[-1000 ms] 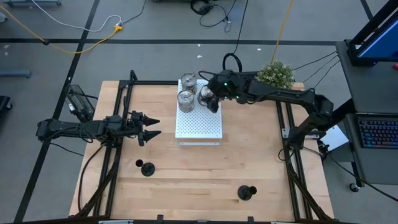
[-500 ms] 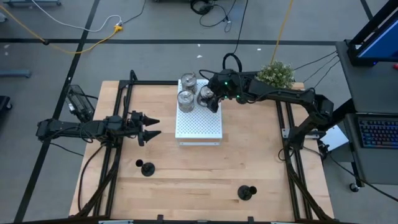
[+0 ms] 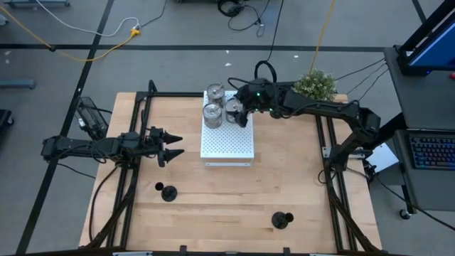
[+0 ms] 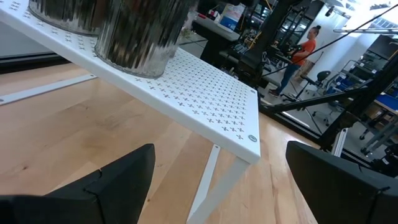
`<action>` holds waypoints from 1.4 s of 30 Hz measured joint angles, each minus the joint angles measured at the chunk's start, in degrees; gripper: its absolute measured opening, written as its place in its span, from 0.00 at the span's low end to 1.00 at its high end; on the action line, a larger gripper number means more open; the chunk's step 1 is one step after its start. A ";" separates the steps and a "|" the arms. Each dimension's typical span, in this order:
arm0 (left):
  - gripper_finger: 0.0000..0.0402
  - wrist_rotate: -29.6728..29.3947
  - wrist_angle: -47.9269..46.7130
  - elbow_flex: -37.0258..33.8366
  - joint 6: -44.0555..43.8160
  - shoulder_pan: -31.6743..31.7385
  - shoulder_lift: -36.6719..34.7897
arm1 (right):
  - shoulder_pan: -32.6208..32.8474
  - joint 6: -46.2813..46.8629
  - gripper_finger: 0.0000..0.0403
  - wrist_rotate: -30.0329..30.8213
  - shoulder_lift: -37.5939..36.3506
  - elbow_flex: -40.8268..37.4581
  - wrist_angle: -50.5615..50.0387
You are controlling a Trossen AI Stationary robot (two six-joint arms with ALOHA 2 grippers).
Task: Pick & Place candle stick holders
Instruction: Put the silver scented candle on the shelf, then put the top black candle holder on the shelf
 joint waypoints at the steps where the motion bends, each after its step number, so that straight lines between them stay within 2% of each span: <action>1: 0.91 0.00 0.02 0.00 0.00 -0.01 0.00 | 0.00 0.01 0.95 -0.03 -0.07 0.00 0.09; 15: 0.91 0.00 -0.01 0.00 0.00 0.02 0.00 | 0.13 -0.10 0.98 1.75 -0.03 0.00 3.94; 20: 0.91 0.02 -0.01 0.00 0.00 0.00 0.00 | 0.31 -0.91 0.97 2.22 -2.53 -0.08 6.15; 25: 0.91 0.00 0.01 0.00 0.01 0.01 0.00 | 1.16 -3.90 0.97 7.08 -6.38 -0.10 5.36; 28: 0.91 0.00 -0.01 0.00 0.00 -0.01 0.00 | 1.77 -4.67 0.97 7.63 -9.62 -0.08 3.71; 33: 0.91 0.00 -0.01 0.00 0.00 0.02 0.00 | 2.06 -4.68 0.92 9.43 -15.08 -0.08 -3.32; 39: 0.91 0.00 0.02 0.00 0.01 -0.01 0.00 | 1.22 -2.59 0.85 23.28 -22.15 -0.08 -19.13; 42: 0.91 -0.01 0.01 0.00 0.01 0.01 0.00 | -1.05 0.74 0.85 27.14 -24.88 -0.10 -26.71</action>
